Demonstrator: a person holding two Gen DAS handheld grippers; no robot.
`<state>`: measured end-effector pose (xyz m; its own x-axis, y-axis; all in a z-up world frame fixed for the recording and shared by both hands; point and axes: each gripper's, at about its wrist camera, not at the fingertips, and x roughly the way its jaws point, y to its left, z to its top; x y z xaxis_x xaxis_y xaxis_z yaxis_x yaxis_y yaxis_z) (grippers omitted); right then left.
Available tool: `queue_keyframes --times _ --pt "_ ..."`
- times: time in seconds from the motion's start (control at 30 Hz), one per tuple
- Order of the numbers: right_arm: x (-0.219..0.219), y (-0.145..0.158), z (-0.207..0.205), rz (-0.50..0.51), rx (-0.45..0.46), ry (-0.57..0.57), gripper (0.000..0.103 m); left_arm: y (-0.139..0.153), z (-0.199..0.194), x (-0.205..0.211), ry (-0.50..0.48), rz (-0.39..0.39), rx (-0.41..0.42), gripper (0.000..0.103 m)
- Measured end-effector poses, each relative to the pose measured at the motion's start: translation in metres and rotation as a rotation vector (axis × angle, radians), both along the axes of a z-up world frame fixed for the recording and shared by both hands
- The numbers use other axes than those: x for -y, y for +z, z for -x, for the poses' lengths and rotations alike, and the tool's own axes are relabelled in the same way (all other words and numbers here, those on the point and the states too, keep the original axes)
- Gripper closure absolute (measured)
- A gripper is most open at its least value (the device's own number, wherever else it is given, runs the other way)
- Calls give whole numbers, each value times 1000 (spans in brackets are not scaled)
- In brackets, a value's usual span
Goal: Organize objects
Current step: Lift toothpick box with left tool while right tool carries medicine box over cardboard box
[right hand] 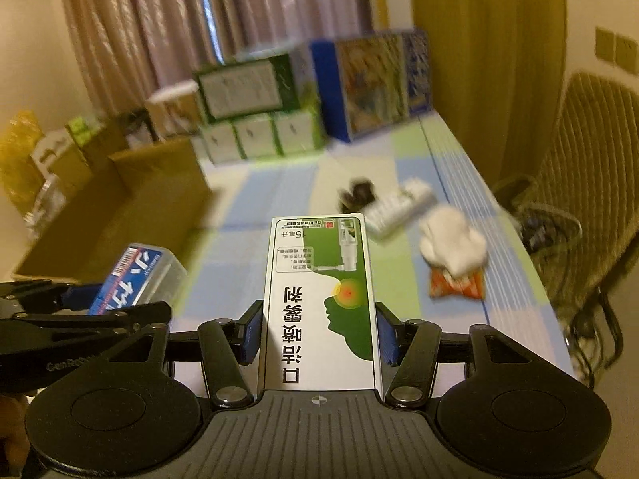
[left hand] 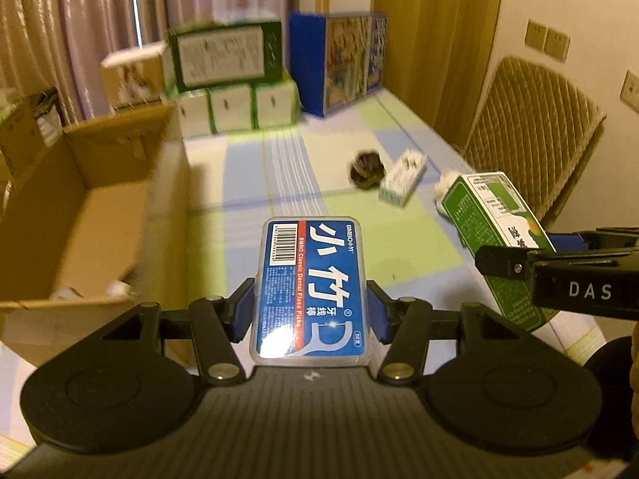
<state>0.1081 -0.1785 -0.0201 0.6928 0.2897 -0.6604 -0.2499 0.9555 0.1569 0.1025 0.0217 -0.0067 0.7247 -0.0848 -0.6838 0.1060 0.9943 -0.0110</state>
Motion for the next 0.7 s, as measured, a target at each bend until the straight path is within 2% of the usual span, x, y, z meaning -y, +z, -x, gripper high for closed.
queue_keyframes --times 0.27,0.5,0.7 --pt "-48 36 23 -28 66 104 50 43 38 -44 79 -20 68 51" --pt "-93 45 36 -33 85 204 50 59 64 -81 144 -31 96 51" --pt "-124 42 37 -22 91 269 50 65 77 -112 195 -26 108 51"
